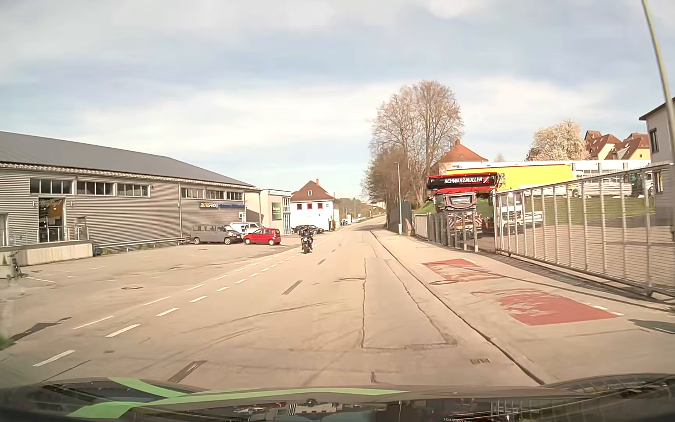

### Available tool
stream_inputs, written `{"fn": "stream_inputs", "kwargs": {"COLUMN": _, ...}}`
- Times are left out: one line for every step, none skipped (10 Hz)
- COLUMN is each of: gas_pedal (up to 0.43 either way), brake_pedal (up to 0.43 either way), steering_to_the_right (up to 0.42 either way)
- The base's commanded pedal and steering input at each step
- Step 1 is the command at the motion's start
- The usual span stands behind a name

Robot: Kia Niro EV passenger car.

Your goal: Follow the waypoints while adhering to traffic rules and regulations

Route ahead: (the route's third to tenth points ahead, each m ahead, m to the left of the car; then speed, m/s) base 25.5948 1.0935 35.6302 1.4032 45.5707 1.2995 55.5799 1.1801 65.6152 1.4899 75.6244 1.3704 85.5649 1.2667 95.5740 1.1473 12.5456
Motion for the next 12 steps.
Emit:
{"fn": "stream_inputs", "kwargs": {"gas_pedal": 0.067, "brake_pedal": 0.000, "steering_to_the_right": -0.007}}
{"fn": "stream_inputs", "kwargs": {"gas_pedal": 0.067, "brake_pedal": 0.000, "steering_to_the_right": -0.007}}
{"fn": "stream_inputs", "kwargs": {"gas_pedal": 0.020, "brake_pedal": 0.000, "steering_to_the_right": -0.008}}
{"fn": "stream_inputs", "kwargs": {"gas_pedal": 0.000, "brake_pedal": 0.000, "steering_to_the_right": -0.010}}
{"fn": "stream_inputs", "kwargs": {"gas_pedal": 0.008, "brake_pedal": 0.000, "steering_to_the_right": -0.010}}
{"fn": "stream_inputs", "kwargs": {"gas_pedal": 0.008, "brake_pedal": 0.000, "steering_to_the_right": -0.011}}
{"fn": "stream_inputs", "kwargs": {"gas_pedal": 0.020, "brake_pedal": 0.000, "steering_to_the_right": -0.010}}
{"fn": "stream_inputs", "kwargs": {"gas_pedal": 0.028, "brake_pedal": 0.000, "steering_to_the_right": -0.009}}
{"fn": "stream_inputs", "kwargs": {"gas_pedal": 0.028, "brake_pedal": 0.000, "steering_to_the_right": -0.007}}
{"fn": "stream_inputs", "kwargs": {"gas_pedal": 0.028, "brake_pedal": 0.000, "steering_to_the_right": -0.007}}
{"fn": "stream_inputs", "kwargs": {"gas_pedal": 0.039, "brake_pedal": 0.000, "steering_to_the_right": -0.007}}
{"fn": "stream_inputs", "kwargs": {"gas_pedal": 0.039, "brake_pedal": 0.000, "steering_to_the_right": -0.005}}
